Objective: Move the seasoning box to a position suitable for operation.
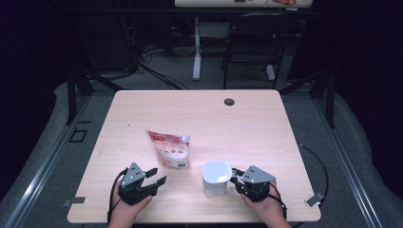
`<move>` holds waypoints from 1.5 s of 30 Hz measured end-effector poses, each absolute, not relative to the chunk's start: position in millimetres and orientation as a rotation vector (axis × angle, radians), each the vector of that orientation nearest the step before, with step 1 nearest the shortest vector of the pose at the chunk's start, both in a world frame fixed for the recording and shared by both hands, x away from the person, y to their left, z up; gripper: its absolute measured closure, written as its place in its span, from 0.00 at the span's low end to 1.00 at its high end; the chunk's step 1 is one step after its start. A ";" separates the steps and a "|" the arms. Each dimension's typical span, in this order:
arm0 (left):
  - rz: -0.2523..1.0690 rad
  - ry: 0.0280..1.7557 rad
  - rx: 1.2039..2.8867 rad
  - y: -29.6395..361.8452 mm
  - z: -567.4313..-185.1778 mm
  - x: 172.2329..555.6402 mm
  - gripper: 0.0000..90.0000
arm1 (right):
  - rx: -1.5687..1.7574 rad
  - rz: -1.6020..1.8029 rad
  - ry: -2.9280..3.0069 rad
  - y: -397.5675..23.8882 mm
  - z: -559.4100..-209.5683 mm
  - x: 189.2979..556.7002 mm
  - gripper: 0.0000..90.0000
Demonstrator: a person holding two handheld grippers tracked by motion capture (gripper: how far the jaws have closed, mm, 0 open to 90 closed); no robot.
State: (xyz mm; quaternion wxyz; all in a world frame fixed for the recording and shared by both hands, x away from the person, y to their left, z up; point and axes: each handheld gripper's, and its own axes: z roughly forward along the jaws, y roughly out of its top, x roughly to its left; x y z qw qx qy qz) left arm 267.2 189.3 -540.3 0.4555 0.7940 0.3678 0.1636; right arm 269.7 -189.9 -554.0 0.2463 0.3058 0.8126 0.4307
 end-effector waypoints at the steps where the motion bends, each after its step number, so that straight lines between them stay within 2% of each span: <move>1: 0.402 0.899 1.970 188.3 -539.9 267.2 0.58 | 0.828 1.173 2.223 -189.1 -555.1 269.8 0.79; 8: 0.394 0.886 1.986 184.4 -542.3 266.5 0.57 | 0.868 1.227 2.240 -192.2 -555.2 270.2 0.76; 11: 0.390 0.898 1.978 186.4 -543.3 266.6 0.57 | 0.877 1.221 2.248 -194.5 -553.8 267.2 0.69; 15: 0.380 0.891 1.991 187.6 -544.1 266.2 0.60 | 0.861 1.219 2.257 -200.0 -550.4 257.8 0.64; 23: 0.374 0.876 1.986 187.9 -542.5 265.6 0.60 | 0.911 1.312 2.175 -217.2 -532.7 241.4 0.63; 30: 0.352 0.837 2.008 181.6 -534.3 265.1 0.63 | 0.941 1.293 2.146 -216.7 -525.5 246.3 0.68; 32: 0.347 0.825 2.011 178.9 -531.5 265.2 0.62 | 0.942 1.298 2.154 -216.8 -520.5 247.9 0.78; 35: 0.321 0.820 1.994 173.8 -523.9 268.1 0.64 | 0.942 1.268 2.154 -214.5 -509.4 248.7 0.84; 45: 0.302 0.757 1.993 145.6 -487.4 285.6 0.64 | 1.055 1.312 2.185 -205.1 -475.3 265.6 0.87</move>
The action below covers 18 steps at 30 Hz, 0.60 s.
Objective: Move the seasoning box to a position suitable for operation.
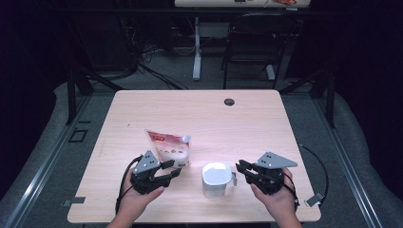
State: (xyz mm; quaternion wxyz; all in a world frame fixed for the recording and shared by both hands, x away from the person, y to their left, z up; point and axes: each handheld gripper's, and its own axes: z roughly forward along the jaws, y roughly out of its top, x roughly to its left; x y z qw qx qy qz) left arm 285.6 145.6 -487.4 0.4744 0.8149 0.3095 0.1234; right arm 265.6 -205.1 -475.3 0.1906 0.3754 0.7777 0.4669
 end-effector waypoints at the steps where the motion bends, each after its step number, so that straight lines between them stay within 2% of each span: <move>1: 0.274 0.754 2.009 138.7 -483.8 290.6 0.64 | 1.049 1.298 2.202 -201.2 -468.1 269.0 0.85; 4: 0.272 0.747 2.025 128.8 -479.3 295.7 0.66 | 1.034 1.284 2.209 -194.2 -460.0 270.9 0.84; 6: 0.255 0.731 2.030 123.5 -474.9 297.3 0.70 | 1.032 1.283 2.219 -189.4 -456.2 269.4 0.93; 7: 0.255 0.731 2.030 123.5 -474.9 297.3 0.73 | 1.032 1.283 2.219 -189.4 -456.2 269.4 0.93; 8: 0.251 0.707 2.032 119.3 -469.8 297.4 0.75 | 1.010 1.266 2.249 -183.6 -454.7 266.1 1.00; 15: 0.245 0.685 2.024 115.0 -467.0 291.8 0.90 | 0.971 1.154 2.306 -174.2 -464.8 260.9 1.00; 18: 0.244 0.667 2.036 110.1 -468.4 289.4 0.93 | 0.987 1.136 2.300 -173.7 -471.8 263.7 1.00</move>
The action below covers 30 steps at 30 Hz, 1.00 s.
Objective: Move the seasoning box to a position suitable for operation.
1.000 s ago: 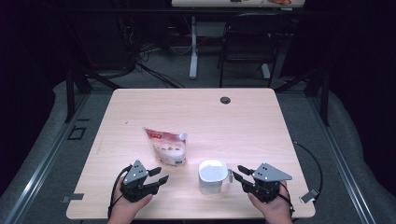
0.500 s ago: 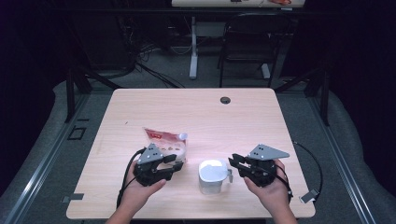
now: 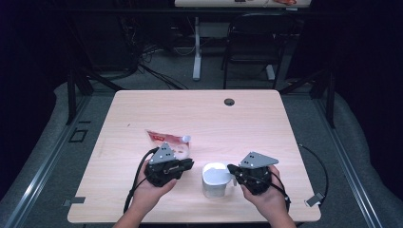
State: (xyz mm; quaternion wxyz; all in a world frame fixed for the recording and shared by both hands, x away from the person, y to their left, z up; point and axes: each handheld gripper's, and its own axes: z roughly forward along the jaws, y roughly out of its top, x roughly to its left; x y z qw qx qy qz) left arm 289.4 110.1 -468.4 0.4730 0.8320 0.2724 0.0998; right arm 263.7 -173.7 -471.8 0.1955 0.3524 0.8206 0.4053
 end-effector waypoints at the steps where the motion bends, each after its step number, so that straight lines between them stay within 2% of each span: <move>1: 0.244 0.667 2.036 110.1 -468.4 289.4 0.93 | 0.991 1.144 2.304 -173.5 -474.0 264.7 1.00; 8: 0.226 0.639 2.089 98.5 -479.6 287.9 1.00 | 0.978 1.132 2.310 -170.1 -478.1 265.5 1.00; 30: 0.176 0.620 2.125 93.6 -486.4 286.3 1.00 | 1.009 1.154 2.303 -176.1 -479.4 266.3 1.00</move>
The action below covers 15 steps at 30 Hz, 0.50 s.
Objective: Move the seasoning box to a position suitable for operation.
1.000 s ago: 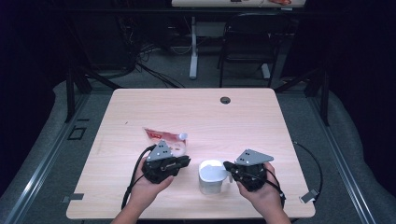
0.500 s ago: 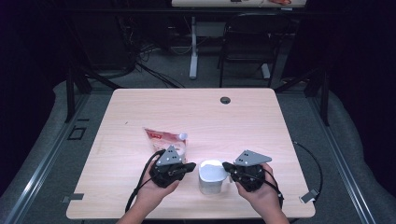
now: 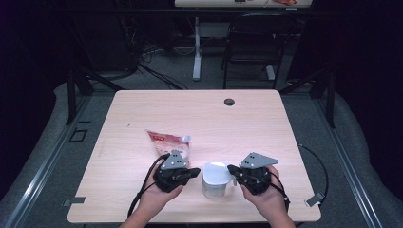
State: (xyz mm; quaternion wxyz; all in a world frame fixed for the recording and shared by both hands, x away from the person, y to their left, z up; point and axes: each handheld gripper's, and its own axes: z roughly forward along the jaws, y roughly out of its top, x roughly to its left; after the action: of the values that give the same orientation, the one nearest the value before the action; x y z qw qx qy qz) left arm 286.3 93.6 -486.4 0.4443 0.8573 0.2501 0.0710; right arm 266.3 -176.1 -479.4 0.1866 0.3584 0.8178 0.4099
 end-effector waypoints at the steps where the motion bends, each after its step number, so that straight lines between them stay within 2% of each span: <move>1: 0.175 0.615 2.127 93.0 -486.9 286.1 1.00 | 1.010 1.152 2.305 -176.6 -479.3 266.3 1.00; 15: 0.155 0.610 2.171 87.2 -496.5 285.0 1.00 | 1.019 1.161 2.302 -178.4 -480.0 266.3 1.00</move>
State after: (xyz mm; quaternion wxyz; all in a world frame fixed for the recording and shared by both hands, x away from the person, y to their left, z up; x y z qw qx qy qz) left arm 285.0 87.2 -496.5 0.4265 0.8687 0.2442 0.0618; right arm 266.3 -178.4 -480.0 0.1836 0.3615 0.8163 0.4115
